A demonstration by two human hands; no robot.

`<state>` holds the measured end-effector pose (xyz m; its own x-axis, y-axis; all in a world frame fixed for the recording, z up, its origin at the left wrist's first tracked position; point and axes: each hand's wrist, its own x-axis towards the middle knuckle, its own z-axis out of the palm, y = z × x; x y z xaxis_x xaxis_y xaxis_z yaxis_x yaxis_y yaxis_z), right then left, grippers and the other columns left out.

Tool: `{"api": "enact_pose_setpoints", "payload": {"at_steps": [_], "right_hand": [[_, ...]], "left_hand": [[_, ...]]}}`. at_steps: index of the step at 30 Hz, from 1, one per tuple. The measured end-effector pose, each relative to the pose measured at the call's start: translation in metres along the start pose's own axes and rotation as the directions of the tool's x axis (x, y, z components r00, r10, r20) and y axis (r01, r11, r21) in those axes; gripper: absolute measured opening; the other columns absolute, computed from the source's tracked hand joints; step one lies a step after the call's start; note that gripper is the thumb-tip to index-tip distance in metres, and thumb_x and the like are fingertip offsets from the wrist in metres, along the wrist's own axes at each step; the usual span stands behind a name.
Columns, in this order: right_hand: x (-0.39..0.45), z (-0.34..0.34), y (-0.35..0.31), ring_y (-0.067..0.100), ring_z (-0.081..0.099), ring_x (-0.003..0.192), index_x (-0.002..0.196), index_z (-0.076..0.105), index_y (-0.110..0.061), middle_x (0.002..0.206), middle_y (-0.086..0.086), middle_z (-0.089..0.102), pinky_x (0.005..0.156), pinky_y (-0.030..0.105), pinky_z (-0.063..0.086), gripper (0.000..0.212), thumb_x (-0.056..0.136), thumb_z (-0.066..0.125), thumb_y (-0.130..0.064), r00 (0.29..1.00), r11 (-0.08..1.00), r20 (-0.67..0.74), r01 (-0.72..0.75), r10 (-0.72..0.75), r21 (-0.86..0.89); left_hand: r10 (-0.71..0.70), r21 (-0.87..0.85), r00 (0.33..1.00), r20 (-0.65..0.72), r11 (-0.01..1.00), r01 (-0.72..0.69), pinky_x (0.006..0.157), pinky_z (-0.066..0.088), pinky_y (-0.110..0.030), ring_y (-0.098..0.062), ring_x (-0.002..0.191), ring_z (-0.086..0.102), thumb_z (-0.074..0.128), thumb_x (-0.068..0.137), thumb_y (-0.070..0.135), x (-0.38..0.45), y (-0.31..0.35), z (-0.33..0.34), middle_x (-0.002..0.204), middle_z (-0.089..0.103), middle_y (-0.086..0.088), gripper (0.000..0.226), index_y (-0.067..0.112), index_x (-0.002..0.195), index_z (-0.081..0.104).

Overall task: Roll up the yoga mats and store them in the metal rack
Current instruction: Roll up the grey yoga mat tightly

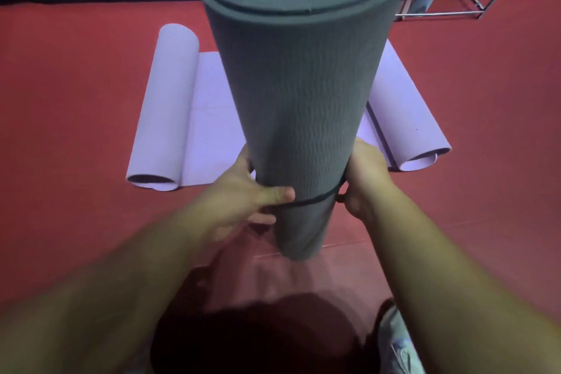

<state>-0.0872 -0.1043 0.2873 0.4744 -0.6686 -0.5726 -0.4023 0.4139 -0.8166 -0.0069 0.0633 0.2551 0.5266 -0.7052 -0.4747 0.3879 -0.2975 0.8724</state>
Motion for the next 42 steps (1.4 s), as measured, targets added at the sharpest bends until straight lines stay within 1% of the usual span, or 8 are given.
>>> {"api": "enact_pose_setpoints", "payload": {"at_steps": [5, 11, 15, 19, 24, 32, 36, 42], "right_hand": [[0.033, 0.018, -0.034, 0.003, 0.044, 0.029, 0.066, 0.059, -0.018, 0.045, -0.010, 0.059, 0.033, 0.009, 0.031, 0.030, 0.095, 0.052, -0.012, 0.993, 0.994, 0.071, -0.095, 0.091, 0.047], [-0.004, 0.013, -0.120, 0.003, 0.045, 0.035, 0.052, 0.057, -0.018, 0.041, -0.012, 0.054, 0.039, 0.016, 0.032, 0.046, 0.096, 0.047, -0.009, 0.994, 0.994, 0.053, -0.099, 0.097, 0.045], [-0.067, -0.017, -0.212, 0.009, 0.047, 0.059, 0.059, 0.069, -0.029, 0.051, -0.018, 0.059, 0.057, 0.026, 0.034, 0.045, 0.098, 0.049, -0.018, 0.997, 0.997, 0.021, -0.071, 0.071, -0.004], [-0.139, -0.055, -0.297, 0.013, 0.041, 0.058, 0.066, 0.053, -0.019, 0.039, -0.015, 0.052, 0.055, 0.028, 0.030, 0.036, 0.100, 0.045, -0.013, 0.966, 0.978, -0.186, -0.151, 0.177, 0.146], [-0.163, -0.121, -0.363, 0.015, 0.039, 0.052, 0.065, 0.053, -0.020, 0.038, -0.014, 0.052, 0.051, 0.028, 0.027, 0.034, 0.098, 0.045, -0.016, 0.939, 0.954, -0.285, -0.109, 0.191, 0.280], [-0.119, -0.324, -0.442, 0.020, 0.049, 0.061, 0.076, 0.063, -0.012, 0.057, -0.005, 0.061, 0.056, 0.029, 0.033, 0.027, 0.097, 0.048, -0.018, 0.929, 0.898, -0.323, -0.020, 0.179, 0.439], [-0.100, -0.439, -0.503, 0.020, 0.065, 0.104, 0.082, 0.076, -0.022, 0.097, -0.005, 0.078, 0.095, 0.051, 0.052, 0.029, 0.100, 0.052, -0.024, 0.943, 0.893, -0.327, 0.086, 0.070, 0.441], [-0.030, -0.524, -0.607, 0.008, 0.047, 0.059, 0.067, 0.067, -0.022, 0.052, -0.015, 0.063, 0.055, 0.027, 0.036, 0.037, 0.097, 0.048, -0.010, 0.942, 0.970, -0.318, 0.170, -0.107, 0.176]], "left_hand": [[-0.021, -0.095, 0.993, -0.117, 0.995, 0.010, 0.077, 0.060, -0.047, -0.013, 0.099, 0.072, 0.085, 0.057, 0.019, 0.019, 0.021, 0.003, 0.101, 0.069, 0.030, 0.077, 0.043, 0.121, 0.048], [-0.093, -0.050, 0.962, -0.257, 0.995, 0.083, 0.068, 0.059, -0.028, -0.018, 0.099, 0.071, 0.091, 0.042, 0.022, -0.006, 0.092, 0.028, 0.112, 0.073, 0.002, 0.094, 0.014, 0.129, 0.055], [-0.100, 0.058, 0.983, -0.154, 0.992, 0.110, 0.064, 0.057, -0.021, -0.013, 0.102, 0.071, 0.094, 0.045, 0.028, -0.052, 0.194, 0.049, 0.117, 0.073, -0.006, 0.096, 0.004, 0.131, 0.058], [-0.069, 0.284, 0.998, -0.001, 0.957, 0.066, 0.069, 0.049, -0.009, 0.007, 0.082, 0.068, 0.091, 0.061, -0.006, -0.096, 0.310, 0.069, 0.099, 0.075, 0.003, 0.066, -0.004, 0.120, 0.062], [-0.106, 0.490, 0.984, 0.145, 0.871, 0.022, 0.079, 0.062, -0.040, -0.019, 0.082, 0.076, 0.093, 0.057, 0.013, -0.079, 0.404, 0.117, 0.084, 0.078, 0.004, 0.065, 0.023, 0.113, 0.062], [-0.065, 0.540, 0.933, 0.354, 0.829, -0.147, 0.079, 0.056, -0.022, -0.002, 0.085, 0.064, 0.090, 0.057, 0.025, -0.009, 0.517, 0.329, 0.091, 0.072, 0.018, 0.067, 0.022, 0.118, 0.060], [-0.285, 0.479, 0.834, 0.472, 0.877, 0.029, 0.089, 0.050, -0.038, -0.015, 0.107, 0.069, 0.065, 0.065, 0.032, 0.034, 0.596, 0.423, 0.117, 0.071, 0.019, 0.058, 0.036, 0.122, 0.066], [-0.237, 0.215, 0.915, 0.327, 0.961, 0.172, 0.085, 0.047, -0.054, -0.039, 0.107, 0.066, 0.039, 0.100, 0.038, 0.103, 0.663, 0.523, 0.137, 0.060, -0.015, 0.043, 0.019, 0.129, 0.065]]}}
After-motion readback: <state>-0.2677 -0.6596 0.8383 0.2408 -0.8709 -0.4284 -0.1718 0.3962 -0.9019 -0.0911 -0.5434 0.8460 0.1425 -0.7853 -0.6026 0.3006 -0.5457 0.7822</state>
